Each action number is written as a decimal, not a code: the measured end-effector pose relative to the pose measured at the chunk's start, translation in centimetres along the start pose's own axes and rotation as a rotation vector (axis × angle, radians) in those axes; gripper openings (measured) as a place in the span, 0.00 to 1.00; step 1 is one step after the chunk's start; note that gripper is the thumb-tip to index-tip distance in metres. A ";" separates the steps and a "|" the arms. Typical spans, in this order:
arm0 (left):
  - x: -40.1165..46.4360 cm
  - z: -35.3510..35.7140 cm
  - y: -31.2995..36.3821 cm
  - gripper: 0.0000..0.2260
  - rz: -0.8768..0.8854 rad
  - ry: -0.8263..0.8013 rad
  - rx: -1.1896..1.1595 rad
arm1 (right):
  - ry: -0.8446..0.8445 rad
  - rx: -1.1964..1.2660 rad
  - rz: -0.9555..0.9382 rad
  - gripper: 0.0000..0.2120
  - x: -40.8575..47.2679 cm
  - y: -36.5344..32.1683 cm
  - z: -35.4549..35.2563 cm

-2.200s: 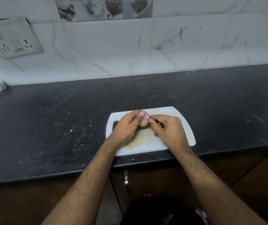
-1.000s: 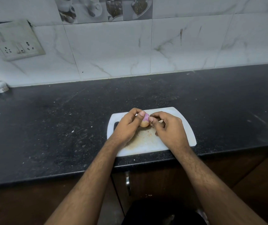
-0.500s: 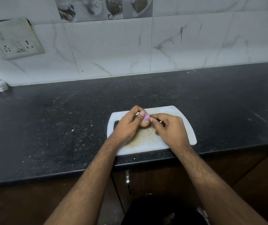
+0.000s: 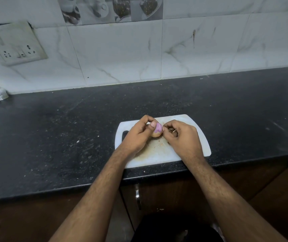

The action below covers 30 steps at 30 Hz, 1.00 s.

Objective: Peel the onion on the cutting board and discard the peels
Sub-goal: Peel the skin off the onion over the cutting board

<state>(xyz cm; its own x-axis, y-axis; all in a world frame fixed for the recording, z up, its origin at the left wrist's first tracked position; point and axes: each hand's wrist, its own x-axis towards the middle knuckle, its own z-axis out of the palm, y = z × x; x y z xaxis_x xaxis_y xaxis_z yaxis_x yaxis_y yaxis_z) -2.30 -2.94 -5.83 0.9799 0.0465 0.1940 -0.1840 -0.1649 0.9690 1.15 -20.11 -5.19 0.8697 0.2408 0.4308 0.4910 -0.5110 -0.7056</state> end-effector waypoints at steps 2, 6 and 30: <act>0.1 -0.1 0.1 0.13 0.018 0.023 0.039 | 0.013 0.000 0.010 0.04 0.0 0.0 0.0; 0.2 -0.2 0.0 0.18 0.046 0.078 0.052 | 0.036 0.027 0.031 0.03 0.1 0.1 0.0; 0.3 -0.4 0.3 0.24 -0.040 0.202 -0.158 | -0.103 -0.122 0.159 0.07 0.4 0.0 0.4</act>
<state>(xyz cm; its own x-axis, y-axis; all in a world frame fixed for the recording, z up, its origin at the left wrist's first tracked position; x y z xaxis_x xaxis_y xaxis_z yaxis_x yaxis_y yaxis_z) -2.12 -2.60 -5.42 0.9541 0.2488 0.1667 -0.1711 -0.0041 0.9852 1.47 -19.72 -5.22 0.9394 0.2285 0.2555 0.3427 -0.6436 -0.6844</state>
